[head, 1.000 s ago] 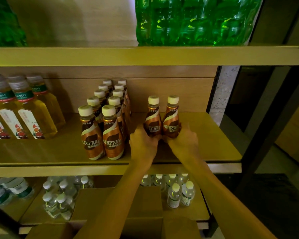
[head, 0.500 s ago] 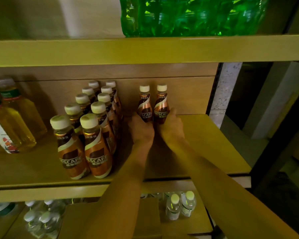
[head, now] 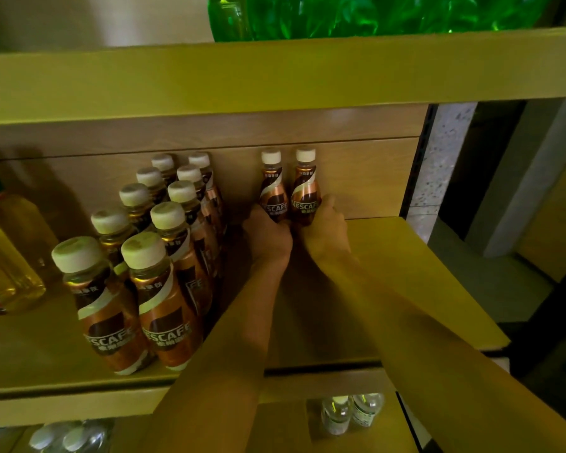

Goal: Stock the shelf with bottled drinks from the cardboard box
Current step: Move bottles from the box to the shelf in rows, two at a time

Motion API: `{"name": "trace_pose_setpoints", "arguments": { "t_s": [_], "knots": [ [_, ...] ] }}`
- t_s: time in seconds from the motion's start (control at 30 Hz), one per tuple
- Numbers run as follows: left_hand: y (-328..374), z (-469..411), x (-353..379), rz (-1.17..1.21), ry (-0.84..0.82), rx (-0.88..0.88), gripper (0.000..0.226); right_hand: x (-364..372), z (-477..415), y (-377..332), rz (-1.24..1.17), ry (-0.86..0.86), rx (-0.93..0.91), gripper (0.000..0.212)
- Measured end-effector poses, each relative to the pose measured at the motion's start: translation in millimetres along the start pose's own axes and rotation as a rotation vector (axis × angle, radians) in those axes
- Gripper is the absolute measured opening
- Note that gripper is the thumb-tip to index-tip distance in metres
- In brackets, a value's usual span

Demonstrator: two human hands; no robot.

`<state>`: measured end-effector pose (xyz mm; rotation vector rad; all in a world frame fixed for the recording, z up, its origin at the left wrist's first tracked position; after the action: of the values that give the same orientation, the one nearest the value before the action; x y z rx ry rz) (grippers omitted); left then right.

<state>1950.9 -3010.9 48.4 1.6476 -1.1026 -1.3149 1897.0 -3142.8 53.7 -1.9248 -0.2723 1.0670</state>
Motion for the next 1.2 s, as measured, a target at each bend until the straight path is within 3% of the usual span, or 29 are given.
{"name": "trace_pose_setpoints", "arguments": {
  "t_s": [0.23,0.53,0.87,1.07,1.2],
  "knots": [
    [5,1,-1,-0.118,-0.047,0.015,0.047,2,1,-1,0.077,-0.042,-0.005,0.068],
    [29,37,-24,-0.507,-0.06,0.22,0.036,-35,34,-5,0.627,-0.052,-0.169,0.052],
    [45,139,-69,-0.749,-0.15,0.41,0.041,-99,134,7,0.576,-0.029,-0.185,0.051],
    [35,201,-113,-0.741,-0.181,0.468,0.051,-121,222,6,0.511,0.002,-0.227,0.032],
    [18,235,-135,-0.747,-0.171,0.507,0.048,-120,270,1,0.472,0.057,-0.277,0.042]
  ]
}}
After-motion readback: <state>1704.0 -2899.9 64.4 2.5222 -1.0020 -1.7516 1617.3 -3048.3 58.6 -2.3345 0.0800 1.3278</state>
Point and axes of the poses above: each hand's wrist, its own z-axis away from the middle knuckle, its own x-axis out of the palm, y = z × x, the point moved 7 cm from there along -z, towards the middle knuckle, and after that the axes turned 1 degree about z, right-handed, at the moved point
